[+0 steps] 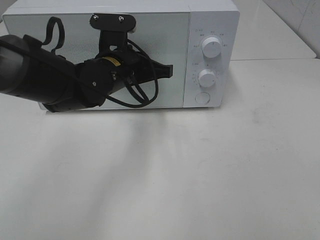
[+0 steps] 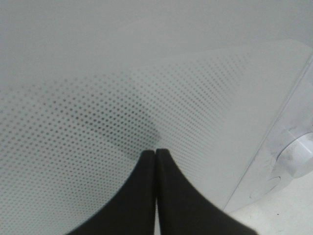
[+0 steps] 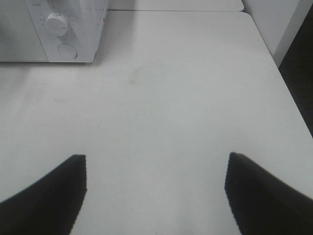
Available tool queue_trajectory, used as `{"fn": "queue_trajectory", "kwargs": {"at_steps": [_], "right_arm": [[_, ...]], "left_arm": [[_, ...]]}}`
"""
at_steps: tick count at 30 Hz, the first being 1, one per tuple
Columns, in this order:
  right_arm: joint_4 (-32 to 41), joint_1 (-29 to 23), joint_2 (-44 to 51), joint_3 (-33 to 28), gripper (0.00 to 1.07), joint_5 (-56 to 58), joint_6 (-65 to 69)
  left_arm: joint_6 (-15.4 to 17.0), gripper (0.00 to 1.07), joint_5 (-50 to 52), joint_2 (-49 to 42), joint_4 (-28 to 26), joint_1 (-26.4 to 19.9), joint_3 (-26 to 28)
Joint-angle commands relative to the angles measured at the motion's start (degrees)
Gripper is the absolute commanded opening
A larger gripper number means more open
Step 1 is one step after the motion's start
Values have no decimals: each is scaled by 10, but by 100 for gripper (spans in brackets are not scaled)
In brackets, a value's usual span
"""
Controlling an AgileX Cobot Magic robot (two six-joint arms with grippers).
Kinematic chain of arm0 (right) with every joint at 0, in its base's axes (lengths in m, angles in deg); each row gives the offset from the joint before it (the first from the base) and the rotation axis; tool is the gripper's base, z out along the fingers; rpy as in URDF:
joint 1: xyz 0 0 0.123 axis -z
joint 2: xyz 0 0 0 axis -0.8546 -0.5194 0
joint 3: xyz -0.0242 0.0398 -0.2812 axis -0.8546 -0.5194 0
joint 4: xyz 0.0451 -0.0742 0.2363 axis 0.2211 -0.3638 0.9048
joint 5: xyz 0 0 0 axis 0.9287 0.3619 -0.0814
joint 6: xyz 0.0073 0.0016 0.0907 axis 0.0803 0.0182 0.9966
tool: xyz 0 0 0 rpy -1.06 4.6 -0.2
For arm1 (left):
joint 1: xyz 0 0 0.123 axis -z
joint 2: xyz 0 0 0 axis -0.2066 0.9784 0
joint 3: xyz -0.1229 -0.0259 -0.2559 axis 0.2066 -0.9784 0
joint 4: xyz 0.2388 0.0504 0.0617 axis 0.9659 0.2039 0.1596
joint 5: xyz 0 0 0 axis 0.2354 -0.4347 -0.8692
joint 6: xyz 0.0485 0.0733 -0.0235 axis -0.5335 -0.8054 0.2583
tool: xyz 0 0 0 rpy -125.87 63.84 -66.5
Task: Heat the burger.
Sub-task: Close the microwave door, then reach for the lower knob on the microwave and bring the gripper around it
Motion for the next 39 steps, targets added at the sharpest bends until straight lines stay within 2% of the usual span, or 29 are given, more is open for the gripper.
{"fn": "queue_trajectory", "kwargs": {"at_steps": [1, 5, 10, 11, 12, 13, 15, 16, 17, 18, 19, 20, 21, 23, 30, 33, 34, 35, 37, 39], "right_arm": [[-1, 2, 15, -1, 76, -4, 7], [-1, 2, 15, -1, 76, -4, 7], [-1, 2, 15, -1, 76, -4, 8], [-1, 2, 15, -1, 76, -4, 8], [-1, 2, 15, -1, 76, -4, 7], [-1, 2, 15, -1, 76, -4, 7], [-1, 2, 15, -1, 76, -4, 7], [-1, 2, 15, -1, 76, -4, 7], [-1, 2, 15, -1, 76, -4, 7], [-1, 2, 15, -1, 76, -4, 7], [-1, 2, 15, -1, 76, -4, 7], [-1, 2, 15, -1, 76, -4, 7], [-1, 2, 15, -1, 76, -4, 7], [-1, 2, 15, -1, 76, -4, 7], [-1, 2, 15, -1, 76, -4, 7], [-1, 2, 15, -1, 76, -4, 7], [-1, 2, 15, -1, 76, -4, 7], [-1, 2, 15, -1, 76, -4, 7], [-1, 2, 15, -1, 76, -4, 7], [-1, 2, 15, -1, 76, -4, 7]], "left_arm": [[-1, 0, 16, -14, -19, -23, 17], [-1, 0, -26, -29, -19, -13, 4], [-1, 0, -41, -61, -19, 13, -49], [-1, 1, -53, -69, -22, 17, -59], [-1, 8, -98, -83, -26, 19, -73], [-1, 8, -98, -83, -26, 19, -73], [0, 39, -225, -102, -28, 14, -74], [0, 39, -225, -102, -28, 14, -74], [3, 68, -303, -110, -29, 6, -74], [3, 68, -303, -110, -29, 6, -74], [5, 80, -333, -113, -29, 1, -74], [4, 103, -403, -123, -28, -11, -74], [4, 103, -403, -123, -28, -11, -74], [4, 101, -490, -141, -25, -30, -74], [4, 101, -632, -195, -13, -82, -74], [4, 101, -738, -241, 9, -124, -74], [4, 101, -738, -241, 9, -124, -74], [4, 101, -790, -267, 23, -148, -74], [4, 101, -806, -279, 31, -161, -74], [21, 101, -859, -311, 51, -203, -74]]}}
